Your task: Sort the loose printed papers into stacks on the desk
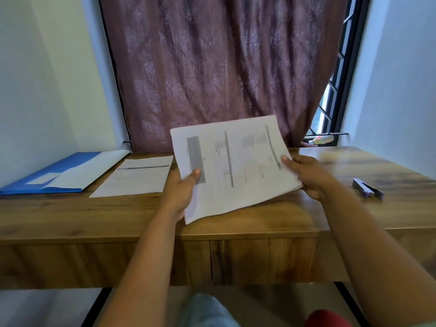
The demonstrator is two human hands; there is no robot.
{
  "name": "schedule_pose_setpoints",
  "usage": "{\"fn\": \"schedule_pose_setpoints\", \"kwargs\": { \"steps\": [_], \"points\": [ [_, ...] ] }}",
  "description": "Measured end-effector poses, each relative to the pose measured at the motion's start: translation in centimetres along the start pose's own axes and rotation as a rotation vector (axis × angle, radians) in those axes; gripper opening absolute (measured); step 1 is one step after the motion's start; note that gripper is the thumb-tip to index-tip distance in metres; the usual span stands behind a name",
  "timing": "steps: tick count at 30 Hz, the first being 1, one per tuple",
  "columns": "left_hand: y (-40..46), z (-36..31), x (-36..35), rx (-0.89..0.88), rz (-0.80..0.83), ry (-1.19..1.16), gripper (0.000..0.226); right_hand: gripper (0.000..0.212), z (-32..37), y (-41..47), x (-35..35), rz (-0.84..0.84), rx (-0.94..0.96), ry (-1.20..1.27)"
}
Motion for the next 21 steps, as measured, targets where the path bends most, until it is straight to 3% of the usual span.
{"fn": "schedule_pose_setpoints", "kwargs": {
  "steps": [3, 9, 13, 17, 21],
  "points": [
    [0.7, -1.4, 0.1, -0.052, -0.031, 0.046, 0.025, 0.027, -0.7, 1.0, 1.3, -0.213, 0.147, -0.031],
    [0.8, -0.4, -0.1, -0.077, -0.126, -0.016, 0.026, 0.047, -2.7, -0.2, 0.0, -0.212, 0.213, 0.027],
    [0.0, 1.9, 0.2, -0.108, -0.266, -0.014, 0.034, 0.026, -5.2, -0.3, -1.7, -0.256, 0.106, 0.152],
    [-0.8, 2.2, -0.1, -0.255, -0.254, 0.207, 0.035, 0.027, -3.5, -0.3, -1.7, -0.391, 0.167, -0.172],
    [-1.0, 1.4, 0.1, -0.259, -0.287, 0.223, 0.029, 0.033, -2.6, -1.4, -1.4, -0.454, 0.286, -0.262]
  ]
}}
Point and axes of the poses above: each hand's wrist, its own y-axis towards the middle knuckle, its own x-axis out of the back of the hand, z = x × y, the point moved 4 cm from there along y, towards the middle knuckle, and after that the axes turned 6 degrees about -x, right-handed, at the moved point
